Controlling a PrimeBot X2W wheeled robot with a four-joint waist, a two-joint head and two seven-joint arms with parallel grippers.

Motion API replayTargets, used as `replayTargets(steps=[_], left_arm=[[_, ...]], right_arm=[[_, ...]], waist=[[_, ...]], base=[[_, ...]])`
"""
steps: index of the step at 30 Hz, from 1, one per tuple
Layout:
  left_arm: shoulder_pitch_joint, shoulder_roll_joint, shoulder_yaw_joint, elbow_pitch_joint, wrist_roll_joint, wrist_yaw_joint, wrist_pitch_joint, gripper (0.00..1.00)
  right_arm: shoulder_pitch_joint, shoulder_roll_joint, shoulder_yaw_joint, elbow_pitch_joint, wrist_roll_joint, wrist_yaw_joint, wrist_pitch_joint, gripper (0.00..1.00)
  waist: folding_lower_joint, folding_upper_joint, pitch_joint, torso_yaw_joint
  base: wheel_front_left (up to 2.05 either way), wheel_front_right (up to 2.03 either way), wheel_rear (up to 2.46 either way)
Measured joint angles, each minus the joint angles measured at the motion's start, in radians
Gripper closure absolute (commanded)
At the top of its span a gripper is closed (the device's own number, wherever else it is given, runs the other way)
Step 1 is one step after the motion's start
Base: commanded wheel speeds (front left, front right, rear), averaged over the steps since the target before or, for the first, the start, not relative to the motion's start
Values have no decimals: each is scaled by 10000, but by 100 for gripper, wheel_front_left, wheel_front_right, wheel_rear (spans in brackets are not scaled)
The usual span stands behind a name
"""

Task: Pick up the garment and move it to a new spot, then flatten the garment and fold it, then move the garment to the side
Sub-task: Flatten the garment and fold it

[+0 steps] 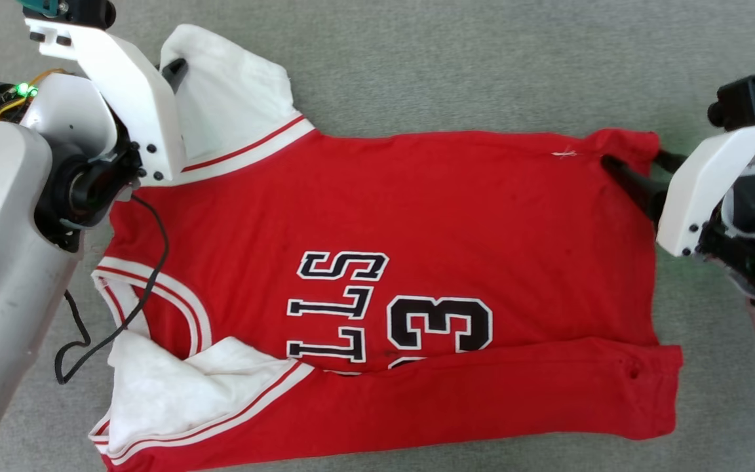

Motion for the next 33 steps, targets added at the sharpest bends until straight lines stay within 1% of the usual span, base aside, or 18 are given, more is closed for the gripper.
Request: replayTargets(steps=[5, 6, 7, 8, 9, 11, 16, 19, 21, 24, 28, 33], left_arm=[[113, -100, -10, -351, 0, 31, -232, 100], [155, -96, 0, -382, -2, 29, -261, 100], [193, -102, 6, -403, -12, 29, -314, 100], [242, -104, 13, -414, -35, 29, -334, 100], [277, -104, 13, -412, -48, 19, -366, 100], [322, -107, 46, -397, -94, 17, -479, 100], [713, -144, 190, -276, -205, -19, -978, 100], [1104, -140, 362, -299, -355, -58, -1360, 100], [1469, -153, 500, -368, -502, -2, -1647, 100], [2330, -171, 834, -623, -966, 98, -2011, 100], [3774, 35, 1243, -1072, -1398, 385, -2523, 100], [5859, 29, 1559, -1636, -2057, 763, -3003, 100]], right_arm=[[-741, -174, 272, 798, 96, 4, 660, 0], [-872, -211, 330, 959, 222, 6, 819, 25], [-971, -242, 393, 1053, 313, 4, 970, 62], [-1058, -284, 464, 1124, 355, 2, 1043, 93], [-1129, -326, 514, 1181, 407, 2, 1072, 100], [-1284, -422, 646, 1315, 506, -2, 1064, 100], [-1304, -564, 980, 1354, 514, -2, 658, 100], [-1091, -606, 1087, 1103, 401, -2, 443, 100], [-797, -702, 1095, 846, 301, 0, 276, 100], [-236, -811, 1024, 393, 150, 0, 105, 100], [855, -836, 899, -94, -192, 2, 25, 100], [2364, -627, 600, -594, -343, 2, -65, 100]], waist=[[0, 0, 242, 328], [-1, 0, 269, 371], [-2, 0, 288, 406], [-2, 0, 301, 432], [-2, 0, 309, 456], [-1, 0, 297, 488], [-1, 0, 2, 518], [-1, 0, -327, 524], [-1, 0, -593, 533], [-1, 0, -1040, 544], [-1, 0, -1674, 547], [-1, 0, -2404, 562]], base=[[0, 0, 0], [0, 0, 0], [0, 0, 0], [0, 0, 0], [0, 0, 0], [0, 0, 0], [0, 0, 0], [0, 0, 0], [0, 0, 0], [0, 0, 0], [0, 0, 0], [0, 0, 0]])
